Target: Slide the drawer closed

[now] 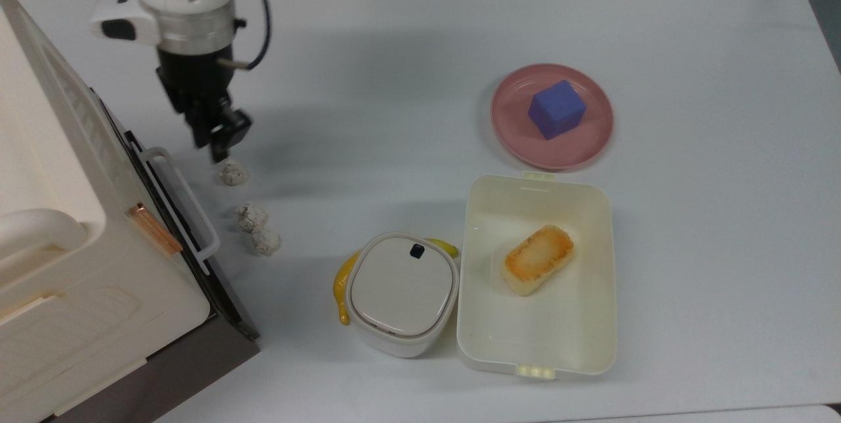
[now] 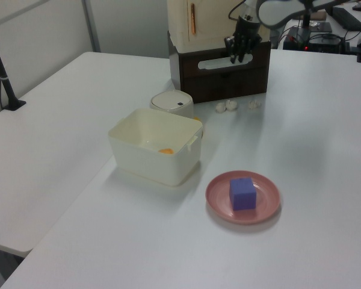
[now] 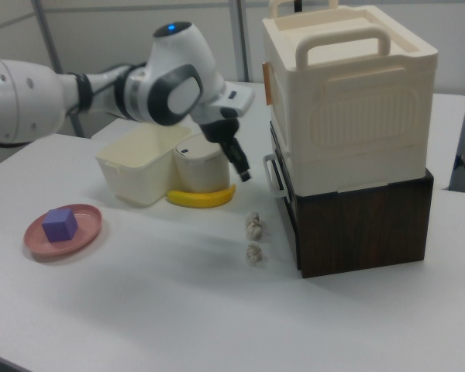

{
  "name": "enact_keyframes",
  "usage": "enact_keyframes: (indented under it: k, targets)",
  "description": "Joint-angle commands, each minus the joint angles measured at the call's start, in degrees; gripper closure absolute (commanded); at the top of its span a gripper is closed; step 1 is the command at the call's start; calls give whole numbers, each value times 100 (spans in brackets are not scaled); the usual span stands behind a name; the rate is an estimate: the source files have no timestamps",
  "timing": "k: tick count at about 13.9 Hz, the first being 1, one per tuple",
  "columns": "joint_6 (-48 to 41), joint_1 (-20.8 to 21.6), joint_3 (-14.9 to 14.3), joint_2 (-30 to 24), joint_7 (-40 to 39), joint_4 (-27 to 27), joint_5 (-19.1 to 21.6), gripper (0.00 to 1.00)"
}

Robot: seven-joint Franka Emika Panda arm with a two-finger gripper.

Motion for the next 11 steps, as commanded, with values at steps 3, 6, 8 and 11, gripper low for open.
enact_keyframes:
  k: [3, 6, 8, 11]
  targets:
    - [-2067, 327, 423, -1041, -2379, -282, 137, 0]
    - [-2401, 319, 423, -1305, -3394, -247, 137, 0]
    - [-2533, 336, 406, -1306, -3359, -229, 128, 0]
    - [-2534, 336, 344, -1297, -3368, -238, 75, 0]
